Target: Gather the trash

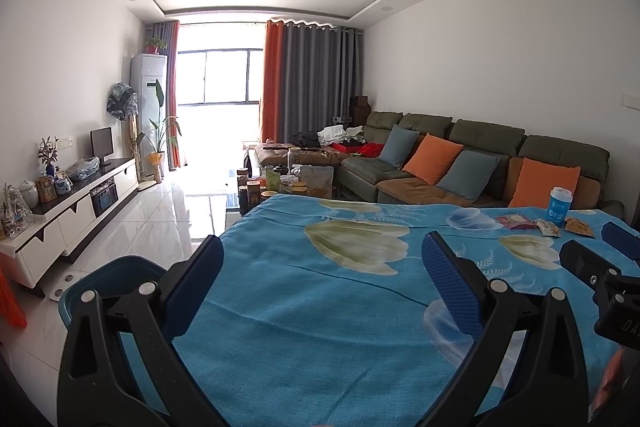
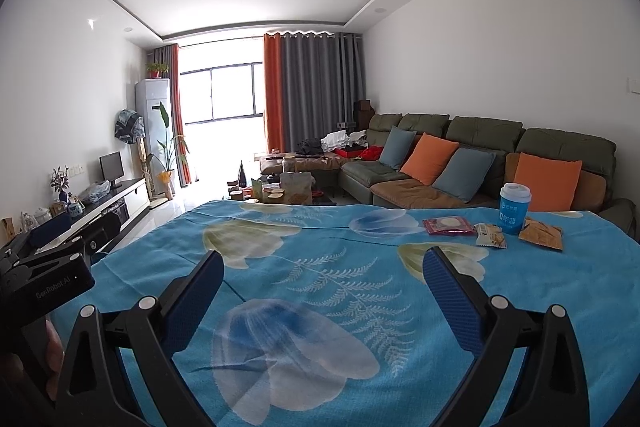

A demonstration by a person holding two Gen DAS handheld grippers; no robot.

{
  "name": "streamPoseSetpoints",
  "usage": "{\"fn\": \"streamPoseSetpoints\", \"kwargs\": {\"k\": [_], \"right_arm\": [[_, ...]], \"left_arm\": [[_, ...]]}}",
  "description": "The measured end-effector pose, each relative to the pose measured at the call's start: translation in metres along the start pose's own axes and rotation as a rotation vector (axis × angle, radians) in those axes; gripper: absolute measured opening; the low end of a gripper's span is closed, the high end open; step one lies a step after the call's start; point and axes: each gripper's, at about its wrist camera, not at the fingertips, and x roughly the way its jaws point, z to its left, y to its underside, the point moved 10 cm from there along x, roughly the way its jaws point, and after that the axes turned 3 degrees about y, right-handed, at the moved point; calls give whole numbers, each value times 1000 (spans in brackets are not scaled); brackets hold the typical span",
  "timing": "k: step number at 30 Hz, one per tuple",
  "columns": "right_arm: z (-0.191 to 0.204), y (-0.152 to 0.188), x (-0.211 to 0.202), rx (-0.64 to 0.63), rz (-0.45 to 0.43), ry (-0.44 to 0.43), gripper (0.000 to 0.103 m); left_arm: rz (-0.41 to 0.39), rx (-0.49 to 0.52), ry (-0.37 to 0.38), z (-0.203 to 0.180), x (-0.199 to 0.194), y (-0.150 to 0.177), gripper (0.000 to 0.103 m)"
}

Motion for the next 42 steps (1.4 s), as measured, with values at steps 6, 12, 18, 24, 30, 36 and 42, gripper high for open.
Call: {"fn": "streamPoseSetpoints", "kwargs": {"k": [6, 12, 18, 24, 30, 36, 42], "right_arm": [[0, 0, 1, 0, -2, -2, 96], [0, 0, 1, 0, -2, -2, 96], [1, 1, 2, 2, 2, -5, 96], [1, 1, 2, 4, -5, -4, 96], [1, 1, 2, 4, -5, -5, 96], [2, 1, 2, 1, -4, -4, 96], [2, 0, 2, 3, -6, -4, 96]], "left_arm": [[0, 1, -3, 1, 1, 0, 98], [2, 0, -3, 1, 1, 0, 98], [7, -10, -1, 2, 2, 2, 98], [8, -9, -3, 3, 2, 2, 97], [12, -17, -8, 3, 4, 3, 97], [11, -15, -7, 3, 4, 3, 98], [11, -16, -7, 3, 4, 3, 98]]}}
